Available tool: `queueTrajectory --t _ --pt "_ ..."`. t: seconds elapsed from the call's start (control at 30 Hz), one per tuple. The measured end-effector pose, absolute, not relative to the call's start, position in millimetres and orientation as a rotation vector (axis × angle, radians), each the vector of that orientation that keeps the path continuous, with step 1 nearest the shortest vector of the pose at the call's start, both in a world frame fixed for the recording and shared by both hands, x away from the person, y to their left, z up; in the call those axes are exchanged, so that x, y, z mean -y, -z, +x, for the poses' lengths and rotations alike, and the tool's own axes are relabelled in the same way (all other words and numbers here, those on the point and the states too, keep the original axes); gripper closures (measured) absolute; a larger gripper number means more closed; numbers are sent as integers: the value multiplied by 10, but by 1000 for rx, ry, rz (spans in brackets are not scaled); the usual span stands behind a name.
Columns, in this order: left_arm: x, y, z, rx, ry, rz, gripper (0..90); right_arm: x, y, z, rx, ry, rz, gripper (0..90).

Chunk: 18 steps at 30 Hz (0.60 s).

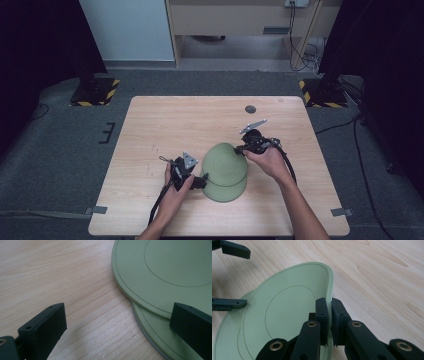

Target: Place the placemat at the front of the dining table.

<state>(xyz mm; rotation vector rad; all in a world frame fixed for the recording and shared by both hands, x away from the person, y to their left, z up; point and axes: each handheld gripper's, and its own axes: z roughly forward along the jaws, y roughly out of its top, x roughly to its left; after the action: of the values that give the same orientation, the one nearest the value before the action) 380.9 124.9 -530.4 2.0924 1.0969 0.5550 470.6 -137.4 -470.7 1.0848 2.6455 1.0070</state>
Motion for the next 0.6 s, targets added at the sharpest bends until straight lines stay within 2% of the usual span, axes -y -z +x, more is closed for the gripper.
queueTrajectory --t 0.6 --pt "-1409 5224 3827 -1118 -588 2036 18 1293 4460 4707 -2617 -966 1021 856"
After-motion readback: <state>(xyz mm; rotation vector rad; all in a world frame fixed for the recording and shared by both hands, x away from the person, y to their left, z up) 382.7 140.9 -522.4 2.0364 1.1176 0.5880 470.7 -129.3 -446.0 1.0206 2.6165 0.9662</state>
